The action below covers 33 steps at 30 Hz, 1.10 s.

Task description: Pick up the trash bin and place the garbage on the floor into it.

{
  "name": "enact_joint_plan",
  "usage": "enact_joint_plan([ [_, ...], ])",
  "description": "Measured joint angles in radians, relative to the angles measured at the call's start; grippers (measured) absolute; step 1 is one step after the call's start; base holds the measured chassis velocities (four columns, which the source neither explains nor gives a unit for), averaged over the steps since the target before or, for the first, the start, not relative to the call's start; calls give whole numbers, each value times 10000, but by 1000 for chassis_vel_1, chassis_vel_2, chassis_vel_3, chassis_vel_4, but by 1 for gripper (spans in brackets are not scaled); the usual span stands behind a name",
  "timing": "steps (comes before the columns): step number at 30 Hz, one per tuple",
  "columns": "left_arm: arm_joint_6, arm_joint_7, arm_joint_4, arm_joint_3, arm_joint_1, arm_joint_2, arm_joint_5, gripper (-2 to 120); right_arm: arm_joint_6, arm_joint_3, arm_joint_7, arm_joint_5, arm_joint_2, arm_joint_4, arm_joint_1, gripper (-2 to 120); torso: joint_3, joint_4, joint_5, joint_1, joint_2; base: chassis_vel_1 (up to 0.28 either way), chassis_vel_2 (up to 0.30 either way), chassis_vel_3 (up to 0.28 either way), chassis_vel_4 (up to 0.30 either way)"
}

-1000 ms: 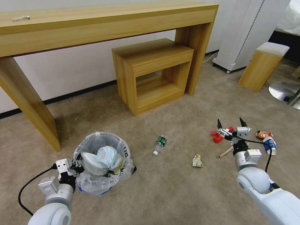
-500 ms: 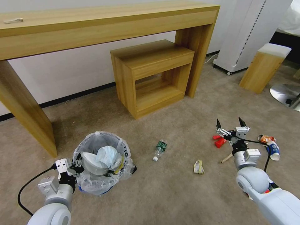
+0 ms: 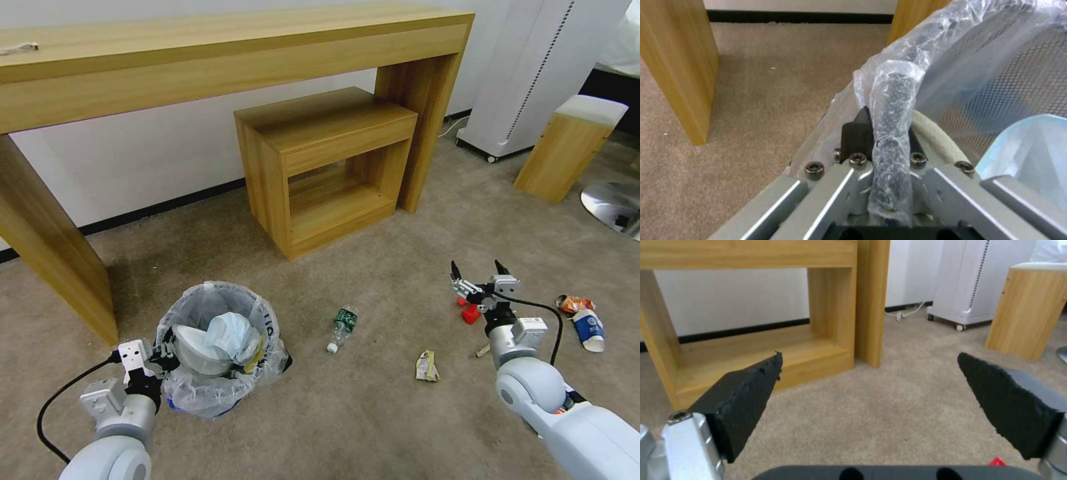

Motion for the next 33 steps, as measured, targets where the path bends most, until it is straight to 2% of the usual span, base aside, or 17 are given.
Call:
enact_joint_plan([
  [4,0,2,13,0,-26,-8,-3,1,47,-7,-16,49,-4,2,19,100,0,0,-2,-1,0,0,0,0,0],
  [6,-2,3,37,6,-31,-34,-3,1,552,31,-193,-146,27,-212,14,100,0,0,-3,-1,0,0,0,0,0],
  [9,-2,10,70,47,-46,-69,18,1,810,100,-322,-296,69,-317,17,100,0,0,2,-1,0,0,0,0,0],
  [33,-30,25,38,80,-27,-182,100,1,1104,182,-576,-1015,140,-551,-84,100,0,1,-2,0,0,-36,16,33,-23],
])
